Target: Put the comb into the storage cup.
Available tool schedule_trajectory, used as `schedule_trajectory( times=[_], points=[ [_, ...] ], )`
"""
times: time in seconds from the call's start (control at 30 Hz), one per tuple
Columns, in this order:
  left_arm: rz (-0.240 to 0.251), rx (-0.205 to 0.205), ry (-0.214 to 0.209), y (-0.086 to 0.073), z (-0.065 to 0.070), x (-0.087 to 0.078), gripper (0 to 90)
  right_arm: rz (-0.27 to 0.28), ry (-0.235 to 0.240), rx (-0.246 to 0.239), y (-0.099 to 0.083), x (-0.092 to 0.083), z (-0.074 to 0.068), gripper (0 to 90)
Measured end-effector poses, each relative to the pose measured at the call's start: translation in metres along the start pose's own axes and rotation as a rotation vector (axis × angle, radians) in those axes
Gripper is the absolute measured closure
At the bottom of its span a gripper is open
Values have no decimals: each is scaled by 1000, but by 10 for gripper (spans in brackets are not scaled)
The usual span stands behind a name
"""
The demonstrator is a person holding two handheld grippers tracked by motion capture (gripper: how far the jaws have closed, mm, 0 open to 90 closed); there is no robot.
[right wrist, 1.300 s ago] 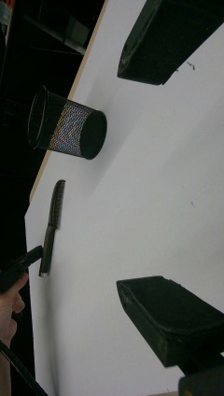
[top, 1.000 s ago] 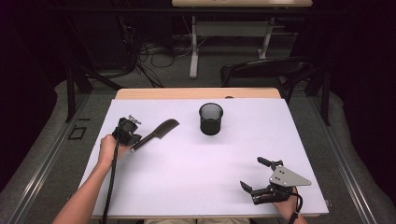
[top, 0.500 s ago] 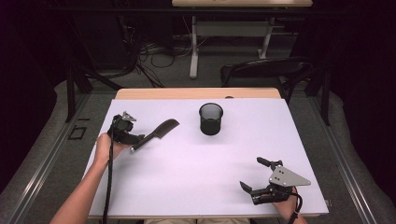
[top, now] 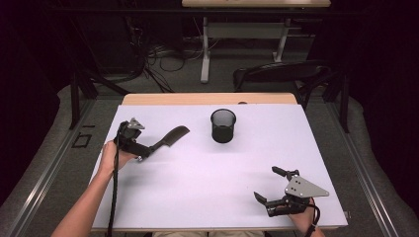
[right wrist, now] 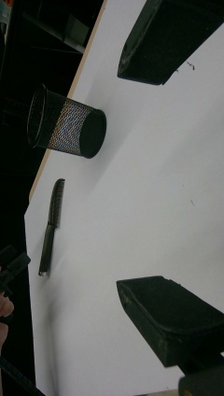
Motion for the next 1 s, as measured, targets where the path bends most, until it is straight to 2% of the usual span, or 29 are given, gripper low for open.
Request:
schedule_trajectory(
  times=[0.3, 0.5, 0.77, 0.83, 1.0],
  points=[
    [18, 26, -26, 1, 9, 0, 0, 0, 1, 0, 0, 0, 0, 9],
    [-3, 44, -40, 1, 13, 4, 0, 0, 0, -4, 0, 0, 0, 9],
    [-92, 75, -43, 2, 16, 9, 8, 0, 2, -4, 0, 1, 1, 9],
    [-113, 79, -33, 3, 16, 10, 29, -1, 5, -4, -1, 1, 0, 9],
    [-182, 87, -27, 6, 15, 12, 174, -3, 7, -7, -1, 1, 0, 9]
  ],
)
Point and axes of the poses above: each handheld gripper's, and its own axes: x roughly forward along the jaws, y roughly out of its top, z roughly to its right, the point moved 1 cm from there along x, roughly forward along the jaws, and after that the axes turned 9 degrees about -x, right-handed, at the moved point
